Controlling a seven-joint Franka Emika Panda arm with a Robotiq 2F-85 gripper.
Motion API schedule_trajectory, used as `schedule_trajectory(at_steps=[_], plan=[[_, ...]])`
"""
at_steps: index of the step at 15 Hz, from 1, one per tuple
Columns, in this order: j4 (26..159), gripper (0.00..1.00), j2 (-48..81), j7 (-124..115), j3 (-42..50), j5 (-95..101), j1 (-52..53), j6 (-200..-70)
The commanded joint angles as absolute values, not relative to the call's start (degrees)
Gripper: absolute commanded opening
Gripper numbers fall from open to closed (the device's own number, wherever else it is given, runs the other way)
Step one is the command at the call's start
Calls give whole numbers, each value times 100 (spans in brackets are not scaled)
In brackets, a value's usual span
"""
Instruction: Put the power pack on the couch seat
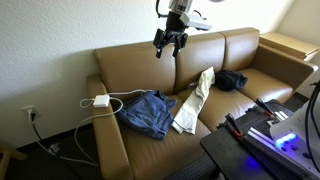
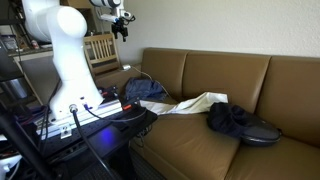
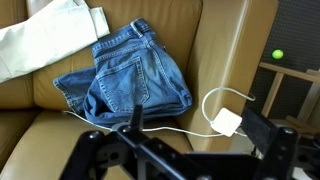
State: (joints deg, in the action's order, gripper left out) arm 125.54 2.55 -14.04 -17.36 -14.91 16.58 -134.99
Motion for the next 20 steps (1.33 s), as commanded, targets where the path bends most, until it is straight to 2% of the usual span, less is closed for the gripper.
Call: schedule_trajectory(at_steps=[1, 5, 10, 12, 13, 18, 20], plan=[[12514, 100, 597, -1386, -1814, -1565, 1784, -13732], [12219, 100, 1493, -1333, -2294, -2461, 2225, -14930], [11275, 100, 2782, -1885, -2370, -2114, 2910, -16231], [10898, 100, 3078, -2031, -2317, -2027, 3046, -16296], [11347, 100, 2730, -1948, -2409, -2096, 2934, -16230], [10926, 100, 3095, -1954, -2337, -1998, 2981, -15919], [10849, 100, 3398, -2272, -1972, -1704, 3296, -15869]])
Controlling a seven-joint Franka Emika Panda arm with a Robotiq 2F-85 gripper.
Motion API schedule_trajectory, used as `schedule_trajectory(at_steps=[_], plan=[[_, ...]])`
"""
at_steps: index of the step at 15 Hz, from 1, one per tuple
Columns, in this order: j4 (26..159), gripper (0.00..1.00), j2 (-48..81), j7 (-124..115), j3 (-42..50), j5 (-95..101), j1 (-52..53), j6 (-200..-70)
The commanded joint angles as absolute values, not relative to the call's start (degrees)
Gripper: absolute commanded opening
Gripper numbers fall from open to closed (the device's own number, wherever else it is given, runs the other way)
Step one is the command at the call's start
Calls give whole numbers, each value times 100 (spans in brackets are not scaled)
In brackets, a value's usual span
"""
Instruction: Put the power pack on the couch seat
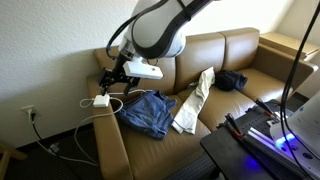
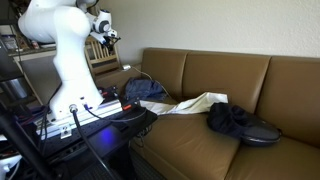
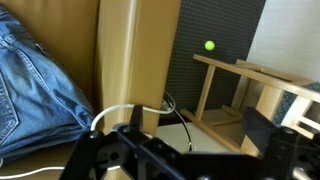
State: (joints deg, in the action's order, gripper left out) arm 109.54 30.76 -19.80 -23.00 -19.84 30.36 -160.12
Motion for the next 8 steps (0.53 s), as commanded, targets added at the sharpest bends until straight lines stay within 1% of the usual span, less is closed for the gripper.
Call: schedule_trajectory(at_steps=[1, 4, 8], plan=[[10706, 100, 3681, -2405, -1977, -1786, 3359, -16128], [10327, 100, 4363, -2725, -1915, -1978, 3603, -16981], [9711, 100, 5208, -3265, -1362, -2094, 4223, -18215]])
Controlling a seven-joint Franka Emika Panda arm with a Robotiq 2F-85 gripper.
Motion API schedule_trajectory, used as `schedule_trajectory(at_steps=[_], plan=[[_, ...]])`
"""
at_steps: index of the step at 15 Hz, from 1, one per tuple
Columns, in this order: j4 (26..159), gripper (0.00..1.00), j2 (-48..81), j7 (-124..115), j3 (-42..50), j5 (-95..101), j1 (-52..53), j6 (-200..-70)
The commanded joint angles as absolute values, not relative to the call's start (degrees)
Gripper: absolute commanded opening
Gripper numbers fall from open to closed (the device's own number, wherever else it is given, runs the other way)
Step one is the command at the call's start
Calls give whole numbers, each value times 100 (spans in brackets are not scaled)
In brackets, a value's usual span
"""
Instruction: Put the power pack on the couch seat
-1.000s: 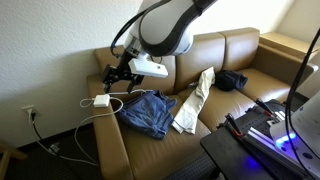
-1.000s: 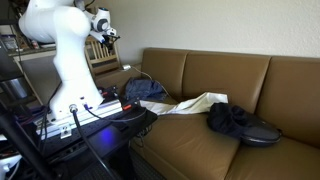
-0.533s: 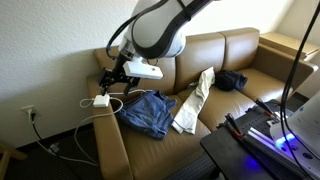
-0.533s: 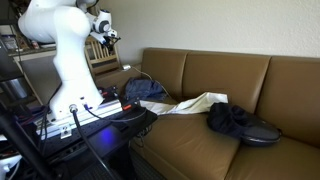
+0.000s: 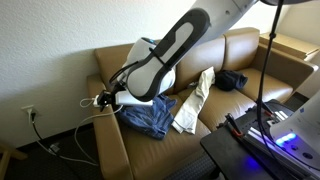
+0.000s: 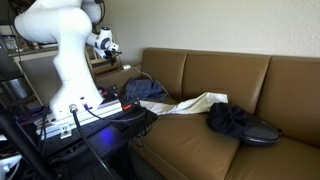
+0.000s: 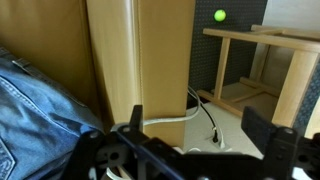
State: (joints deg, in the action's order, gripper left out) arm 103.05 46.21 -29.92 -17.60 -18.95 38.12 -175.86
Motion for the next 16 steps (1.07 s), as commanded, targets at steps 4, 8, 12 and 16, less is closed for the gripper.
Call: schedule_trajectory(at_steps=[4, 8, 12, 16], plan=[[9050, 100, 5805, -3706, -820, -2549, 4611, -18891], [8404, 100, 6245, -4046, -558, -2911, 4628, -18826], [7638, 100, 6584, -4526, -610, -3030, 4383, -18684], [7176, 100, 6732, -5227, -306, -3173, 4404, -18142]])
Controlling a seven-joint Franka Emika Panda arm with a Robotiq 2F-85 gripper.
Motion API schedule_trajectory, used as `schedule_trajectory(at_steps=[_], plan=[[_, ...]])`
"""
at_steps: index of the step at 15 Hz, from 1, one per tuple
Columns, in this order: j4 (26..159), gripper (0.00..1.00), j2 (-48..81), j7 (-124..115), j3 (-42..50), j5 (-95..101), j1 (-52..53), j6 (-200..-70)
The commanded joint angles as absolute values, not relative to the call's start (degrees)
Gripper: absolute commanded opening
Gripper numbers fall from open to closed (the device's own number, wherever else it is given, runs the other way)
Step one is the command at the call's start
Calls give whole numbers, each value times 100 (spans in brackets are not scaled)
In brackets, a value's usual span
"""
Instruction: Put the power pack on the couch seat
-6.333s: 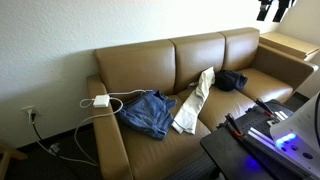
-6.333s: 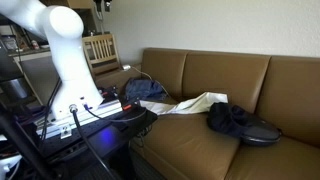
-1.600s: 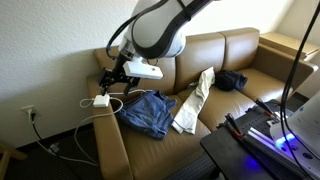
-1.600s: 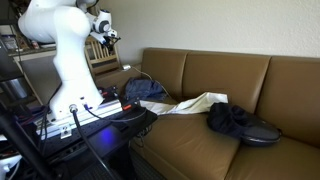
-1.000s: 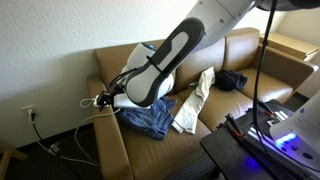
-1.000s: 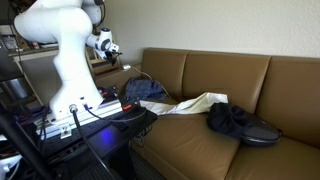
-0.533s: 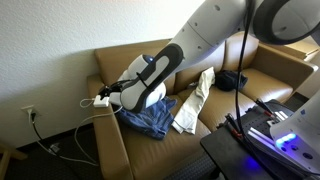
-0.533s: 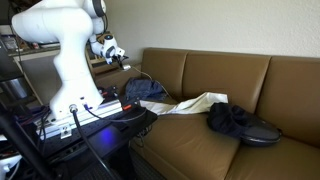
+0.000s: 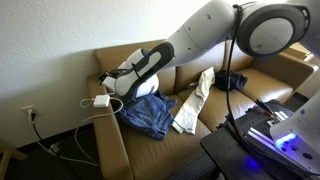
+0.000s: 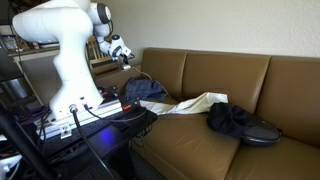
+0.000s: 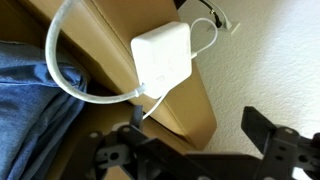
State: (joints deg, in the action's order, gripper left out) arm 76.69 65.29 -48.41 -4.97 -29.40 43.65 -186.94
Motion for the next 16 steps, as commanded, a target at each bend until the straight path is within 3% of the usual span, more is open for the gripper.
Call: schedule_trajectory(at_steps=[1, 2, 9, 16], plan=[[7095, 100, 6700, -5330, -565, -3175, 4227, -17898], [7456, 100, 6597, -5236, -446, -2917, 4303, -18316], [7374, 100, 6727, -6218, -336, -3214, 4190, -18014], [6804, 100, 7300, -7367, -1060, -3172, 3675, -17997]])
